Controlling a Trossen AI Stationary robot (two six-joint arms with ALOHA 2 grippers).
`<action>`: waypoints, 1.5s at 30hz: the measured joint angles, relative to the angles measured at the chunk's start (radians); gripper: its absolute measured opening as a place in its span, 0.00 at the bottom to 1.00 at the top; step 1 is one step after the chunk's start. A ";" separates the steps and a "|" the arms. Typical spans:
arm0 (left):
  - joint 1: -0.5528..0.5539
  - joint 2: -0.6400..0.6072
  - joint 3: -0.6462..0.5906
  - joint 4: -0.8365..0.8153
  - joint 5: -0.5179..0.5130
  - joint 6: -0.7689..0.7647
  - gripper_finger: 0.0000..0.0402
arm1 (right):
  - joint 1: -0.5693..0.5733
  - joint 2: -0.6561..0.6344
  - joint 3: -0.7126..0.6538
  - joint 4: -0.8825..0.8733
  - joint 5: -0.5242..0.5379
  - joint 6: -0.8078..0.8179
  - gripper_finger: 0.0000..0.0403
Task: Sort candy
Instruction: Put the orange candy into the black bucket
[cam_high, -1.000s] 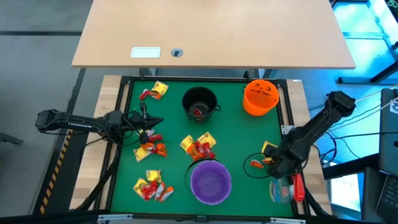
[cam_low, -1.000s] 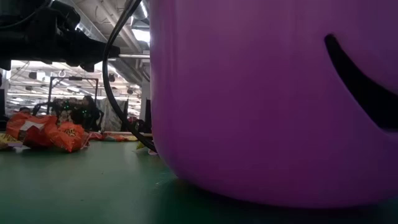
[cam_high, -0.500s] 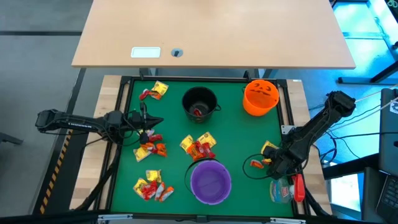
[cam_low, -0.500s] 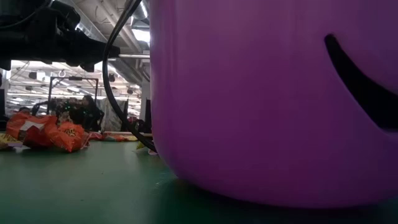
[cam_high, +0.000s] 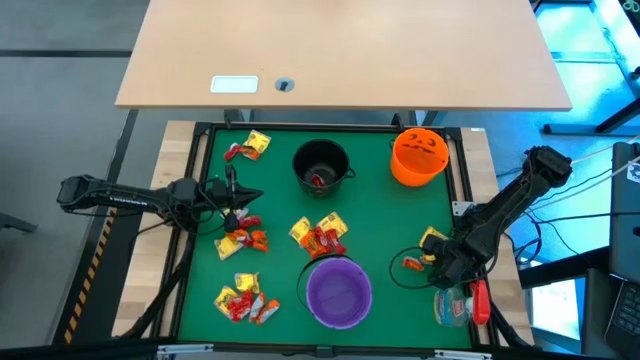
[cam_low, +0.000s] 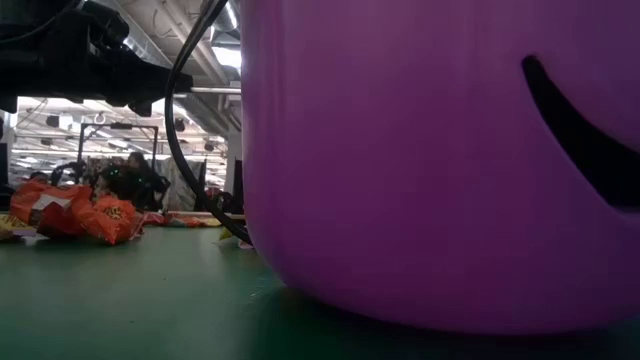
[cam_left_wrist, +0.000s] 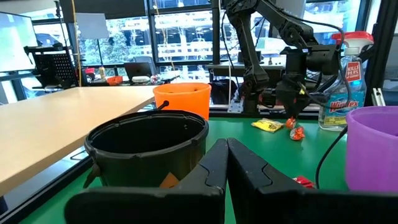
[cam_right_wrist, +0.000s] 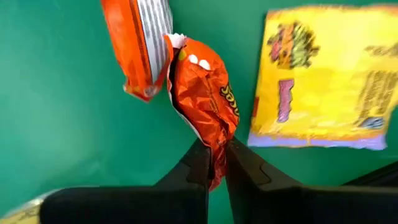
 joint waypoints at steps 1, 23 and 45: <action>0.000 0.000 0.000 0.000 0.000 -0.001 0.00 | 0.000 0.000 0.011 -0.016 0.011 0.000 0.07; 0.000 0.000 0.000 0.002 0.045 -0.003 0.00 | -0.142 -0.001 0.331 -0.294 0.403 -0.119 0.07; 0.000 0.000 0.000 0.017 0.044 0.005 0.00 | -0.676 -0.001 0.339 0.406 0.403 -0.887 0.08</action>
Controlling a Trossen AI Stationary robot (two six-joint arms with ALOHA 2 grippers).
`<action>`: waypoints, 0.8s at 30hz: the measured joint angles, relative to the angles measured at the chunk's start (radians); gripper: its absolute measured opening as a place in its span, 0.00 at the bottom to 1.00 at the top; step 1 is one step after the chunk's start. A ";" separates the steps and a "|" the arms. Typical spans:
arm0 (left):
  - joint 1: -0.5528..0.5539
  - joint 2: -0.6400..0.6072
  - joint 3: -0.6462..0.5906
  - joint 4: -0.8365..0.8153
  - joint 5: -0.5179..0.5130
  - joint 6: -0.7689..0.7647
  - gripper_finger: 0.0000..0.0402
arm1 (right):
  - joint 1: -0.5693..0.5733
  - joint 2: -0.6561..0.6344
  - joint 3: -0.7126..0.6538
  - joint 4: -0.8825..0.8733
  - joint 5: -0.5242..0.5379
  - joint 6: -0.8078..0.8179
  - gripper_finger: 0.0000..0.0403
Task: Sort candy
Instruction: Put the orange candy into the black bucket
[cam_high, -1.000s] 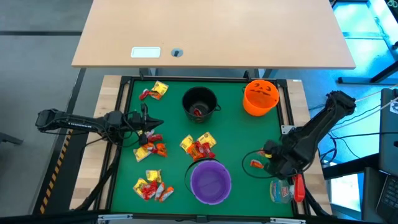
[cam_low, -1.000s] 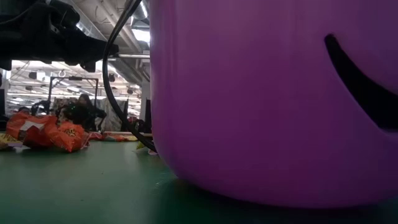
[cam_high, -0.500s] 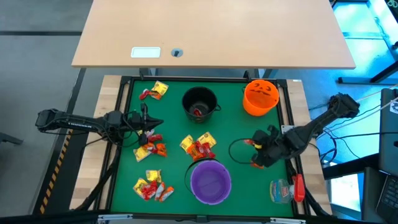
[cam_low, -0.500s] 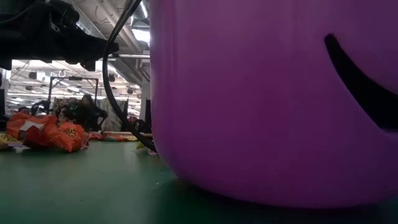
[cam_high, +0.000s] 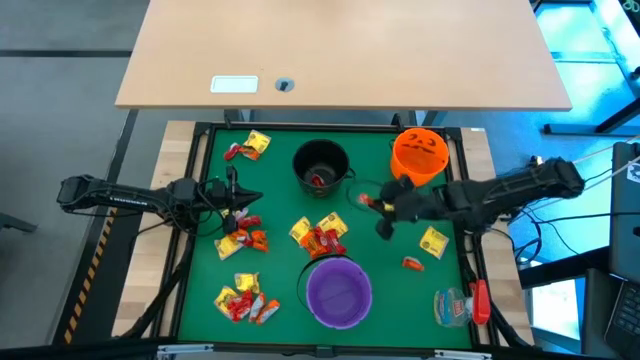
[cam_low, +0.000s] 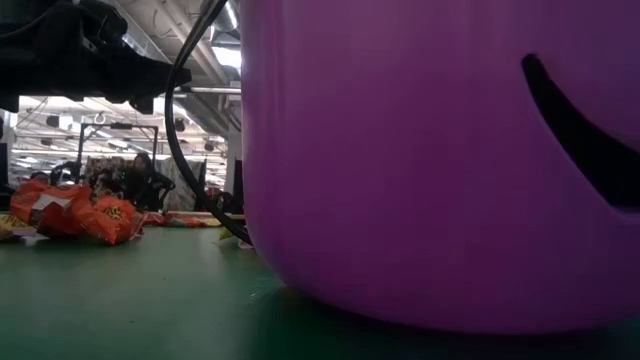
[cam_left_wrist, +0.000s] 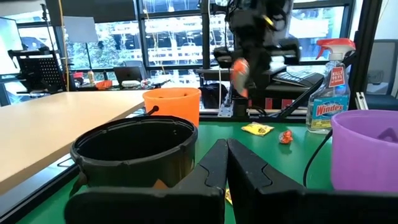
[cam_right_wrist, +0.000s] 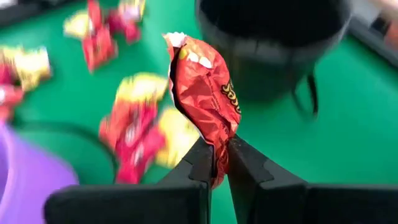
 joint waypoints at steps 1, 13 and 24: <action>0.000 0.000 0.000 0.001 -0.001 0.000 0.00 | -0.029 0.000 0.000 0.041 0.000 -0.032 0.08; 0.000 0.000 0.000 0.049 -0.026 0.002 0.00 | -0.337 0.106 0.002 0.469 -0.172 -0.266 0.08; 0.000 0.000 0.000 0.052 -0.030 0.002 0.00 | -0.427 0.285 0.001 0.676 -0.266 -0.266 0.08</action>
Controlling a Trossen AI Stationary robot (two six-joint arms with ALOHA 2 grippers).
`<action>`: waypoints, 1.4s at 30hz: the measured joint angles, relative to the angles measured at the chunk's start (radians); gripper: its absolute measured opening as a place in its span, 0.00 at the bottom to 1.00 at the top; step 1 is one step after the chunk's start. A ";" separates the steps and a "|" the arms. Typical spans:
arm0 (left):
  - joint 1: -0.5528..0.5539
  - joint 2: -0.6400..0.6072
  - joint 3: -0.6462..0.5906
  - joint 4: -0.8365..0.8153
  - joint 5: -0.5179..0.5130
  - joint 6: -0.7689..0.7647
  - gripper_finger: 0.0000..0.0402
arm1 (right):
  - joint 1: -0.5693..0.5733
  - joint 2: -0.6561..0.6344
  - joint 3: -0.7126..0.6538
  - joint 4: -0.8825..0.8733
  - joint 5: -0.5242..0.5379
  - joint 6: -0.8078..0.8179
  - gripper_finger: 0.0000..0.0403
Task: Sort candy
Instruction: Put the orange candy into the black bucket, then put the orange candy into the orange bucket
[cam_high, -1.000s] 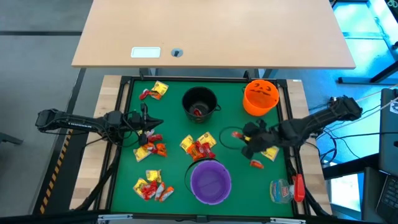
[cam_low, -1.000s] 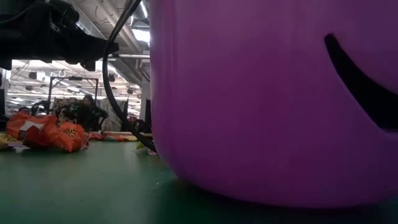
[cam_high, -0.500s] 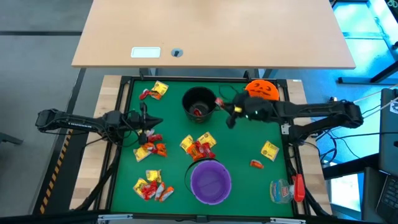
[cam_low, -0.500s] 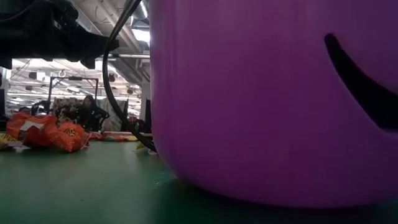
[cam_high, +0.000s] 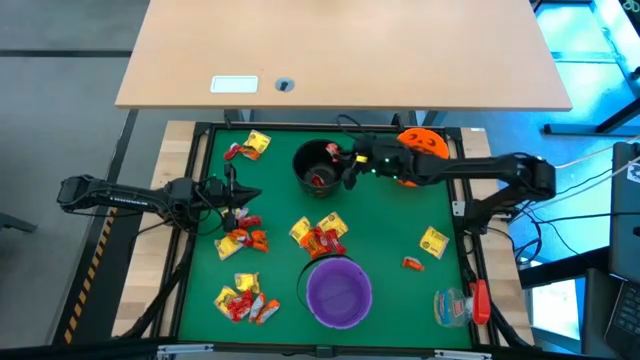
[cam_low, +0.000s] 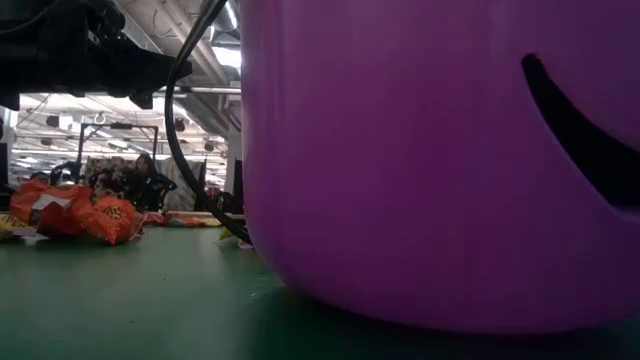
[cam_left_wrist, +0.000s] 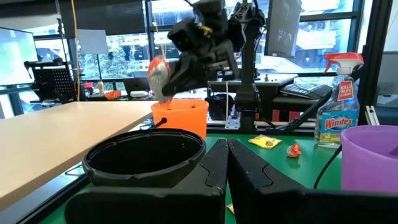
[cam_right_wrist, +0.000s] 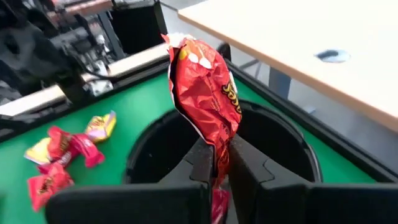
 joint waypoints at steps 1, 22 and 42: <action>0.000 0.000 0.000 0.000 0.000 0.000 0.00 | 0.000 0.010 0.000 -0.006 0.000 0.000 0.08; 0.000 0.000 0.000 0.001 0.000 -0.001 0.00 | 0.003 -0.064 -0.001 -0.044 -0.049 0.026 0.56; 0.000 0.000 0.000 0.008 0.001 -0.002 0.00 | 0.288 -0.416 0.000 -0.530 0.033 0.199 0.46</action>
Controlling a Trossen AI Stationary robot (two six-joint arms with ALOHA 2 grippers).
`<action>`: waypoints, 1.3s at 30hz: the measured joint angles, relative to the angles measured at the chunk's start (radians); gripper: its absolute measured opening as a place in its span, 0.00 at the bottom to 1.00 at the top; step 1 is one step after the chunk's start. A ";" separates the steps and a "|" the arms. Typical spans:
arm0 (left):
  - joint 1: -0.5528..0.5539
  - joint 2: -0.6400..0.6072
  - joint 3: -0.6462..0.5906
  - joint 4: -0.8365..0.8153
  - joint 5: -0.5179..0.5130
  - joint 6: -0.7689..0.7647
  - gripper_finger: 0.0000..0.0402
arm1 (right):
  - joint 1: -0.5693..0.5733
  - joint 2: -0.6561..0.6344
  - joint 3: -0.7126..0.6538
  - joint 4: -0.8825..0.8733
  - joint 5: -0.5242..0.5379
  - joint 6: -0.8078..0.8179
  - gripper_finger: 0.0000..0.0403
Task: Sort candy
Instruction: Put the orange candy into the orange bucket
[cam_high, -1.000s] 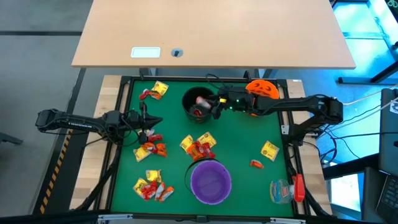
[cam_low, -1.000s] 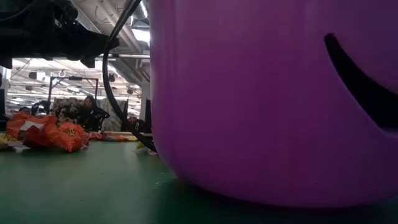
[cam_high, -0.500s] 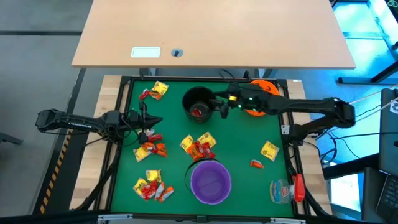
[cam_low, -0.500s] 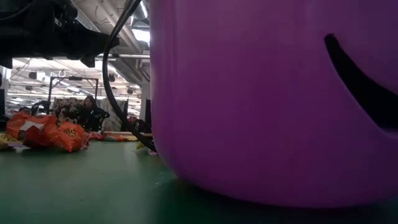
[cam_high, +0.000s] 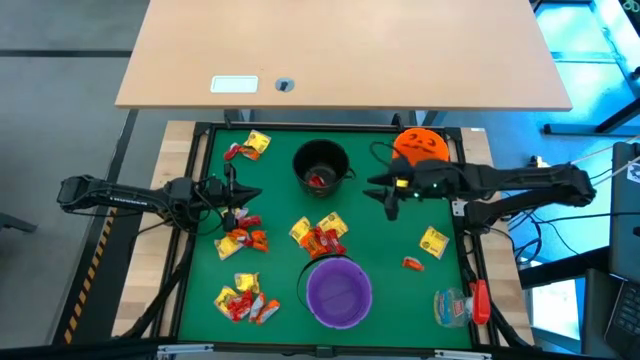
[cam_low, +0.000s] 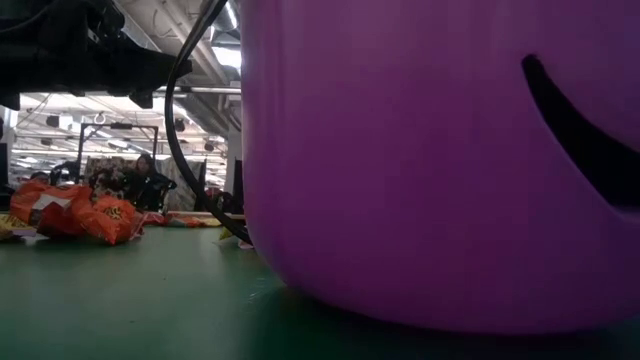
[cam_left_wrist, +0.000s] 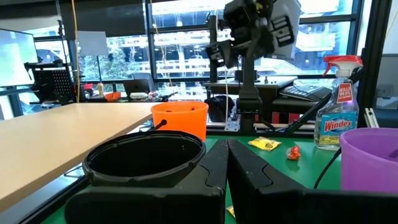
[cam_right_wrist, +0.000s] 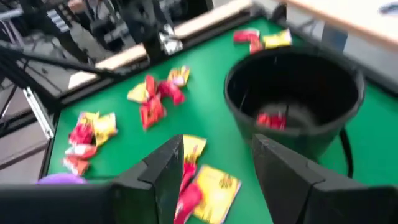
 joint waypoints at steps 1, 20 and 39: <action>0.000 0.000 0.000 0.000 0.000 0.000 0.00 | 0.008 0.000 0.000 -0.020 0.001 0.016 0.46; 0.000 0.000 0.000 -0.001 0.028 -0.035 0.00 | 0.198 0.005 0.000 -0.249 -0.010 0.275 0.46; 0.000 0.000 0.000 -0.002 0.022 -0.064 0.00 | 0.261 0.005 0.000 -0.474 -0.024 0.398 0.46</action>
